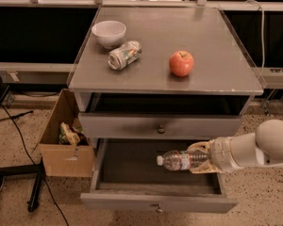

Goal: Place water bottle into middle drawer

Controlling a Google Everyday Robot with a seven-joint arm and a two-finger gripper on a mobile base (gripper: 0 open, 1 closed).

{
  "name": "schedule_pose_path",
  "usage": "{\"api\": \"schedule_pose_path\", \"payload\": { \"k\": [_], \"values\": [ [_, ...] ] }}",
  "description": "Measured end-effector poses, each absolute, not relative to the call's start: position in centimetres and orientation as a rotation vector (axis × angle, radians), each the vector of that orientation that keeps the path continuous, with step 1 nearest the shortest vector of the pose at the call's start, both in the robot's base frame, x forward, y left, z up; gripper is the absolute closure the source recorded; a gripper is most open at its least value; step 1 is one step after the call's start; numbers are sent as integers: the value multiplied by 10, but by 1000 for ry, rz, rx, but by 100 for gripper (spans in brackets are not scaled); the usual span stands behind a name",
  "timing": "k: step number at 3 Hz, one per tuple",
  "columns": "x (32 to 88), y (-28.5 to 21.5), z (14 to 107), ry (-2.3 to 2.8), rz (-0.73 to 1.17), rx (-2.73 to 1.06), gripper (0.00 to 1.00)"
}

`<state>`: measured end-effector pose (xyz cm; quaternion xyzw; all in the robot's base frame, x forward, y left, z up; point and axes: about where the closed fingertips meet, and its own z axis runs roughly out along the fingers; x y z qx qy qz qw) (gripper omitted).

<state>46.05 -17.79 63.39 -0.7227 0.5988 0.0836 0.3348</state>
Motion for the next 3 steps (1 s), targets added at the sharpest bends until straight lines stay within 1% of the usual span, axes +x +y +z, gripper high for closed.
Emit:
{"api": "schedule_pose_path", "payload": {
  "k": [2,3],
  "values": [
    [482,-156,555,1525,253,-1910,100],
    [526,-144,473,1575,166,-1888,100]
  ]
}}
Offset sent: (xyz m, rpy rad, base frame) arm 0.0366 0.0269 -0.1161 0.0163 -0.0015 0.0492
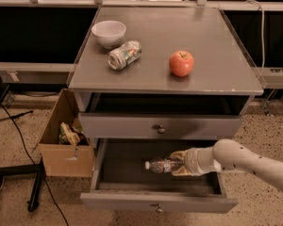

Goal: Place water bottle into middle drawer

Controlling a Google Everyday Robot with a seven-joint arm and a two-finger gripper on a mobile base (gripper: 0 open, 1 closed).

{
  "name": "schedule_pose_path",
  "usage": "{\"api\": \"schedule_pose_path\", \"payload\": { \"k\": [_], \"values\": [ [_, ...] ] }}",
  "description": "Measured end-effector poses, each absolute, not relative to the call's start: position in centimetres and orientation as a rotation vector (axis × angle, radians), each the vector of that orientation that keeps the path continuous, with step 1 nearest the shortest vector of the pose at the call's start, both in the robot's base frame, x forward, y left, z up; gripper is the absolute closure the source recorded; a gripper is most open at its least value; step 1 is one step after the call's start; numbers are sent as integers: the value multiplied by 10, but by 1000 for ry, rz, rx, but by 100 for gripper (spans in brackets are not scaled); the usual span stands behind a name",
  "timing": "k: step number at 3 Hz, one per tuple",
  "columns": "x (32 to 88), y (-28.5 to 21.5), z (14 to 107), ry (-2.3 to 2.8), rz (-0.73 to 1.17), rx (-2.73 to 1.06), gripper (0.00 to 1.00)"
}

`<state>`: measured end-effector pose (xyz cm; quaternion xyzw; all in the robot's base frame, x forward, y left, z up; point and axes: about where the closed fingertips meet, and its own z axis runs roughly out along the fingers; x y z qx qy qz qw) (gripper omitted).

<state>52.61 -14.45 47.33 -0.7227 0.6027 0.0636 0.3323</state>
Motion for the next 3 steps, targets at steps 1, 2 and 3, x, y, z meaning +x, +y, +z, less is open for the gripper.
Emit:
{"api": "schedule_pose_path", "payload": {
  "k": [1,2,3],
  "values": [
    [526,-144,473,1575,166,-1888,100],
    [531,-142,458,1578,180,-1891,100],
    [541,-136,437,1577,205,-1895,100]
  ]
}}
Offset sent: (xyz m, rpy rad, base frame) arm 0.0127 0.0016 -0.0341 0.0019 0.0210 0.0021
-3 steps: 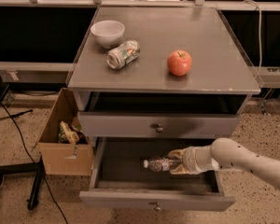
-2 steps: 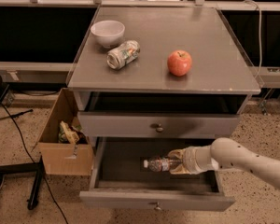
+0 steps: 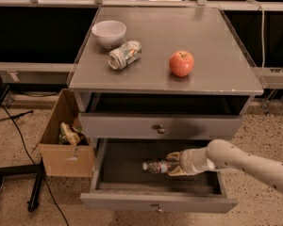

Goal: Place water bottle into middle drawer

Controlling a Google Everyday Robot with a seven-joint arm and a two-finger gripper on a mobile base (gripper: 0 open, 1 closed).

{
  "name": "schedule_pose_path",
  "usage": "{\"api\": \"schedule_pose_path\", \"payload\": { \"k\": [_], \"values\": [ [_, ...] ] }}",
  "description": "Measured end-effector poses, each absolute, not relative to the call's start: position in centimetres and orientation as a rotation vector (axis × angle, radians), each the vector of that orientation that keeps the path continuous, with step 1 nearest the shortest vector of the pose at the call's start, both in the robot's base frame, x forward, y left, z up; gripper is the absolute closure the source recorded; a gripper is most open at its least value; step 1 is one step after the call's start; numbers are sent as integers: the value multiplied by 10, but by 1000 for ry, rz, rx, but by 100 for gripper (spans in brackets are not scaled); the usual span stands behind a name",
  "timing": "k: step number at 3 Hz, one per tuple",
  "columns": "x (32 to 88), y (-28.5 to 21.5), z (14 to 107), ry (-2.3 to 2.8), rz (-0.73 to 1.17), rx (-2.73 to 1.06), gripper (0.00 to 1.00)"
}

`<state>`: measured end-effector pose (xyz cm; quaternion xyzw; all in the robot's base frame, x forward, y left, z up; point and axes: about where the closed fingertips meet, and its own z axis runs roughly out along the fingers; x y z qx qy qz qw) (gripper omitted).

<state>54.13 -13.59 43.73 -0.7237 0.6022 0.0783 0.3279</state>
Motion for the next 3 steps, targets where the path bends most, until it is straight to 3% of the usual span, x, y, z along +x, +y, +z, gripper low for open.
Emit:
{"api": "schedule_pose_path", "payload": {
  "k": [3],
  "values": [
    [562,-117,388,1628,274,-1917,100]
  ]
}}
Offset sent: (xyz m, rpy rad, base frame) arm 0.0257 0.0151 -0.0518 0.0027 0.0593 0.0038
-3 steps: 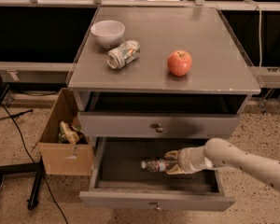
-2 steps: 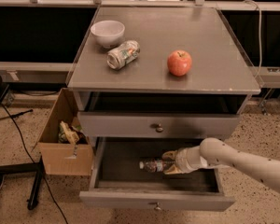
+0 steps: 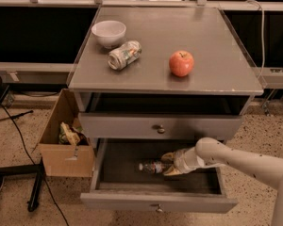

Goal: Place water bottle into middle drawer

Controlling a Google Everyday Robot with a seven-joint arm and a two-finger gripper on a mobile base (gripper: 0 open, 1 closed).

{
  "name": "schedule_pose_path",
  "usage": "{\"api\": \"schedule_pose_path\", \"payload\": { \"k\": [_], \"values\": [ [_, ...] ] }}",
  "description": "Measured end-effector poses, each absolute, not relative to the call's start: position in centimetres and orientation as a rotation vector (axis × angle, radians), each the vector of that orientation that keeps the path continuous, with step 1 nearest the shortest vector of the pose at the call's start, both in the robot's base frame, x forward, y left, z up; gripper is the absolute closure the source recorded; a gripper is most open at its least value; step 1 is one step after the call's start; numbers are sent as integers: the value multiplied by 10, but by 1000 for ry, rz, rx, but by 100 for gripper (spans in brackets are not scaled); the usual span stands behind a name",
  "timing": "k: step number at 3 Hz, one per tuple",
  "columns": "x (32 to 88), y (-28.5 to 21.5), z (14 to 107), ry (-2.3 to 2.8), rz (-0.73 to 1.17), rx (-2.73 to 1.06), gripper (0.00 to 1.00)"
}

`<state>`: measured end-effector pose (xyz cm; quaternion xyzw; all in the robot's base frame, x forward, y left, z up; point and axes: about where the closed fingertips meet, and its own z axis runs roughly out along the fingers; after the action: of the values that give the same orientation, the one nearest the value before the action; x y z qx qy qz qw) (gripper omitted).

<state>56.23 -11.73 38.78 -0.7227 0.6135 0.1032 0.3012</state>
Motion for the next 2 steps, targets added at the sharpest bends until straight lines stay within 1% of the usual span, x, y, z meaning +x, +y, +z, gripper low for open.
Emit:
{"api": "schedule_pose_path", "payload": {
  "k": [2],
  "values": [
    [562,-117,377,1669,288,-1935,100]
  ]
}}
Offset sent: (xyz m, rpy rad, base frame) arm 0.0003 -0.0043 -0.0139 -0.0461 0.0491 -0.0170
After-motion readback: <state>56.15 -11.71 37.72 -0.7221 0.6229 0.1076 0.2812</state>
